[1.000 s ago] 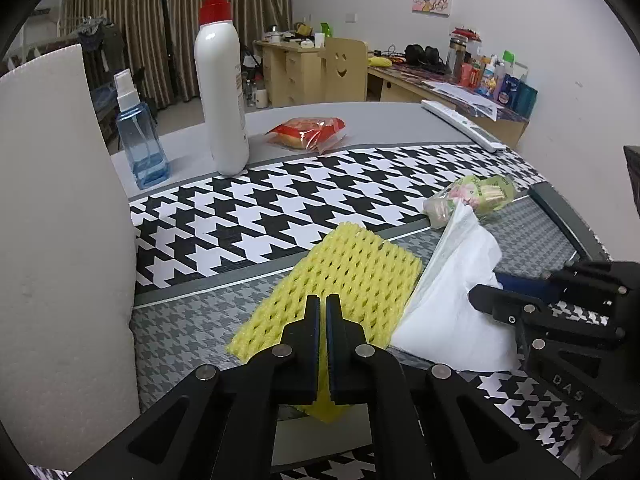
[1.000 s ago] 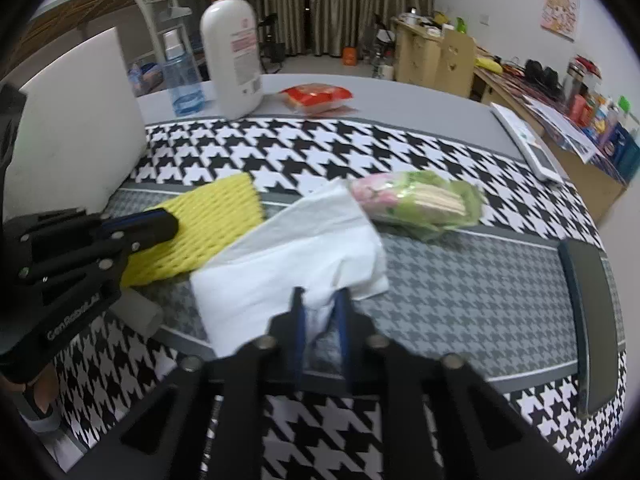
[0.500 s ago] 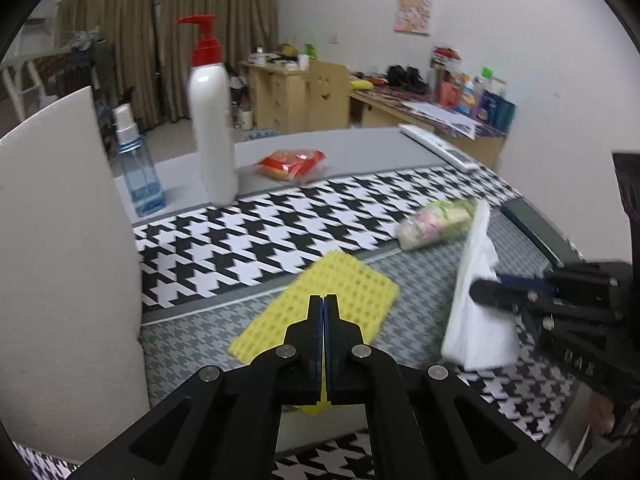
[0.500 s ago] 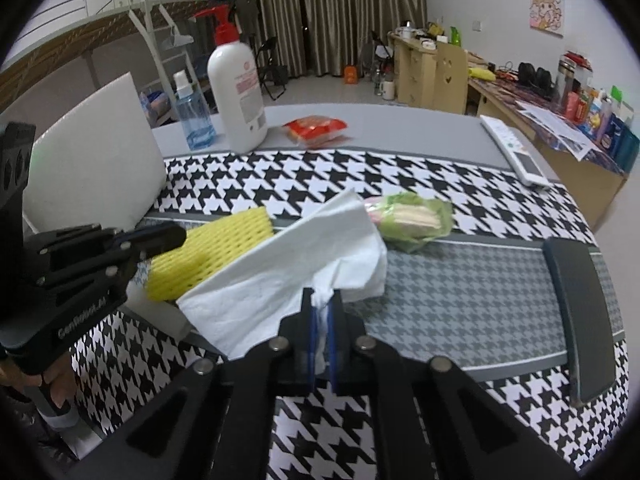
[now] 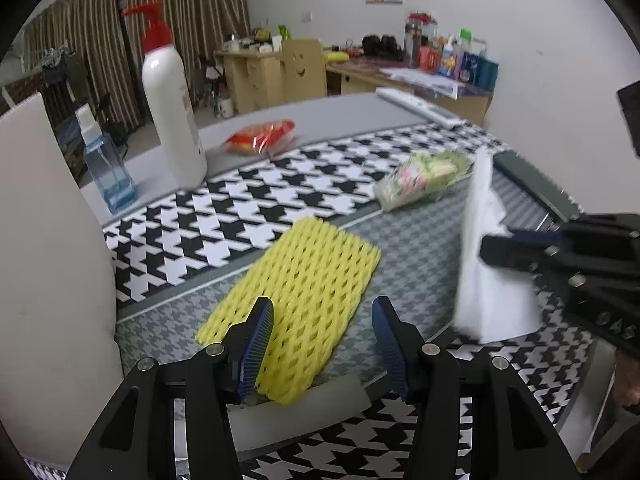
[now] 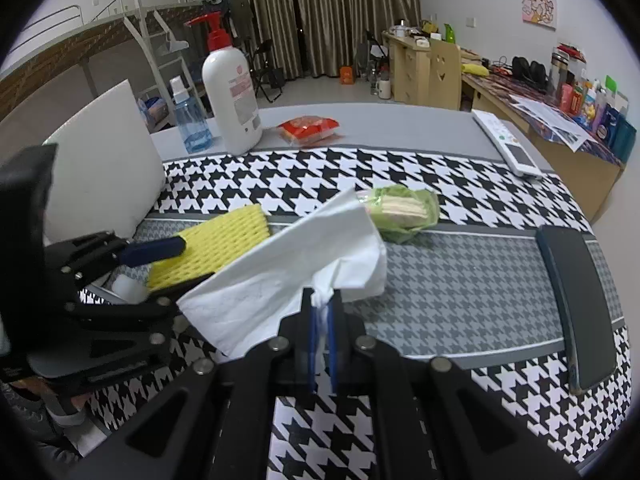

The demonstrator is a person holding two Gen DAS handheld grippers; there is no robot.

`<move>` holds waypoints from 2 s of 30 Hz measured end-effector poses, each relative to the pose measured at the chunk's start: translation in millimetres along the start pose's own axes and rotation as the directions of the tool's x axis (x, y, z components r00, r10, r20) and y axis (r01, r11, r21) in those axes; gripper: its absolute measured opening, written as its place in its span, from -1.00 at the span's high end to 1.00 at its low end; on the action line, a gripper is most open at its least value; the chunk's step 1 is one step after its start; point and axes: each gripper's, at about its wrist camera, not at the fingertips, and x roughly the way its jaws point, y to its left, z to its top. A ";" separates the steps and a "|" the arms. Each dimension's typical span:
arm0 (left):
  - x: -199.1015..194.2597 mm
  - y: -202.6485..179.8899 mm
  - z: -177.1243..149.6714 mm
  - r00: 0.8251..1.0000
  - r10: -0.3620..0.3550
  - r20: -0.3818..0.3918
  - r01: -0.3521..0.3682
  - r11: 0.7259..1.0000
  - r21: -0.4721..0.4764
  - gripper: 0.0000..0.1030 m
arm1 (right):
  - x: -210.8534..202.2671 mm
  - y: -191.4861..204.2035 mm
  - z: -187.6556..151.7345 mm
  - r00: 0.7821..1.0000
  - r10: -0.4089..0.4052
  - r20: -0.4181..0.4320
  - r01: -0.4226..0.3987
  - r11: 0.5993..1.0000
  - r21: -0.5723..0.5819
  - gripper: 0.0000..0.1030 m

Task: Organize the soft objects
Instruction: 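Lift the foam net with the left tool while the right tool lifts the tissue toward the foam box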

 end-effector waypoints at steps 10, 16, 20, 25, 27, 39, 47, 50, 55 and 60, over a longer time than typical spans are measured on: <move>4.1 5.8 -3.7 0.997 0.070 -0.013 -0.070 0.997 0.016 0.59 | -6.6 -2.0 -3.3 1.000 0.009 0.011 -0.009 1.000 0.015 0.86; -9.4 6.7 -3.7 0.999 0.039 0.015 -0.039 0.999 0.007 0.83 | -13.4 1.5 -5.2 1.000 0.016 0.027 -0.016 1.000 0.016 0.86; -27.5 3.0 -2.1 0.998 0.027 0.064 -0.027 1.000 0.003 0.83 | -19.3 5.2 -4.1 0.999 0.014 0.042 -0.014 1.000 0.009 0.86; -45.8 -1.1 -0.3 0.994 0.027 0.102 -0.029 1.000 0.013 0.83 | -28.2 10.0 -2.7 0.998 0.014 0.064 -0.014 1.000 0.001 0.86; -51.8 -2.0 0.1 0.993 0.029 0.114 -0.031 0.999 0.013 0.83 | -31.9 11.6 -2.0 0.997 0.015 0.074 -0.015 1.000 0.000 0.86; -90.2 -2.1 -1.2 0.978 0.041 0.205 -0.046 0.999 0.021 0.83 | -56.0 23.3 2.5 0.990 0.014 0.143 -0.013 1.000 -0.010 0.85; -107.7 1.1 1.0 0.970 0.023 0.243 -0.030 0.999 0.025 0.83 | -67.6 29.9 3.6 0.984 0.008 0.177 -0.006 1.000 -0.014 0.85; -114.9 2.3 1.8 0.966 0.026 0.258 -0.033 0.999 0.021 0.83 | -73.8 32.6 4.0 0.981 0.008 0.196 -0.005 1.000 -0.013 0.85; -129.2 4.0 1.5 0.958 0.041 0.283 -0.045 0.999 0.006 0.83 | -86.7 32.5 4.6 0.965 0.010 0.261 -0.011 1.000 0.000 0.85; -143.6 5.7 4.3 0.946 0.050 0.320 -0.053 0.999 -0.002 0.83 | -89.3 33.8 7.6 0.958 0.012 0.287 -0.014 1.000 0.004 0.85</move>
